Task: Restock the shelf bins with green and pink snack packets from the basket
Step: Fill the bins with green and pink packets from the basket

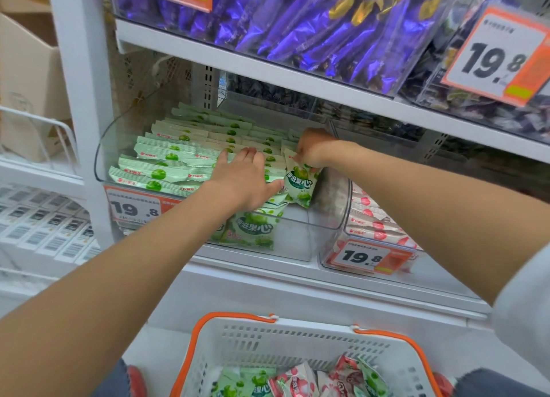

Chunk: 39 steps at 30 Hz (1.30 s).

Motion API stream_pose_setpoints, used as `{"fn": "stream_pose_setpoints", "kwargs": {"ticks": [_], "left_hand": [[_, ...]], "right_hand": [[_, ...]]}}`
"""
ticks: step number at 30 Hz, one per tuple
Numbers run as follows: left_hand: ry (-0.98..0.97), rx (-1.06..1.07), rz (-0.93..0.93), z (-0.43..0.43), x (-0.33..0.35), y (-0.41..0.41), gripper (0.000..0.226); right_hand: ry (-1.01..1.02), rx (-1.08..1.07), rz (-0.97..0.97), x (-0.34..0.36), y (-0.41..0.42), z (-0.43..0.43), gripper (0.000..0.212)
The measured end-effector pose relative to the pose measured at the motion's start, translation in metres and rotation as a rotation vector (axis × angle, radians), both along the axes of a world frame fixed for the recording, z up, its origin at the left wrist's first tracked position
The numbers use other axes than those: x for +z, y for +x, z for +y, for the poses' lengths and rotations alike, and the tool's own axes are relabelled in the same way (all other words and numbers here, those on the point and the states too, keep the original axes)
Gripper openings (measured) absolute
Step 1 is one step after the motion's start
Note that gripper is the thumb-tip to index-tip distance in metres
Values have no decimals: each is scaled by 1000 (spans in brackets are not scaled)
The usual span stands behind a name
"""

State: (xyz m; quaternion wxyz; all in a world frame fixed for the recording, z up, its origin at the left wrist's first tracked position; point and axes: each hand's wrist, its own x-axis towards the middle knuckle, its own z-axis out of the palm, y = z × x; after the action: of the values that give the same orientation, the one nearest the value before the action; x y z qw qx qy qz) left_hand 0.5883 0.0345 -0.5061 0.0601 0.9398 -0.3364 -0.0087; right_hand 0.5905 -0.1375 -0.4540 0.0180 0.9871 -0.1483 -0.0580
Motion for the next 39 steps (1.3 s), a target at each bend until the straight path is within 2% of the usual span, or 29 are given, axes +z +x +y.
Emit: {"fn": "stream_pose_setpoints", "kwargs": {"ticks": [7, 9, 12, 18, 22, 25, 27, 30, 34, 37, 39], "left_hand": [[9, 1, 1, 0, 1, -1, 79], [4, 1, -2, 0, 0, 0, 80], [-6, 1, -6, -1, -1, 1, 80], [-59, 22, 14, -4, 0, 6, 79], [-138, 8, -147, -2, 10, -14, 52], [-322, 13, -257, 9, 18, -54, 21], [-380, 45, -200, 17, 18, -86, 10], [-290, 54, -14, 24, -6, -132, 9], [-34, 103, 285, 23, -73, -172, 11], [152, 60, 404, 30, -131, -183, 27], [226, 33, 465, 34, -163, -183, 29]], "right_hand": [[-61, 58, 82, -4, -7, 5, 20], [-67, 24, 21, -7, -4, 4, 17], [-34, -38, -95, -9, 0, 2, 28], [-35, -32, -184, -5, -18, 11, 30], [-78, 112, -307, -4, -69, 34, 26], [-25, 183, -390, -7, -114, 48, 24], [30, 222, -426, -15, -146, 52, 20], [195, 209, -471, -46, -193, 53, 16], [364, 100, -231, -125, -245, 47, 18], [486, -4, 7, -191, -280, 38, 22], [534, -61, 155, -233, -299, 29, 20]]}}
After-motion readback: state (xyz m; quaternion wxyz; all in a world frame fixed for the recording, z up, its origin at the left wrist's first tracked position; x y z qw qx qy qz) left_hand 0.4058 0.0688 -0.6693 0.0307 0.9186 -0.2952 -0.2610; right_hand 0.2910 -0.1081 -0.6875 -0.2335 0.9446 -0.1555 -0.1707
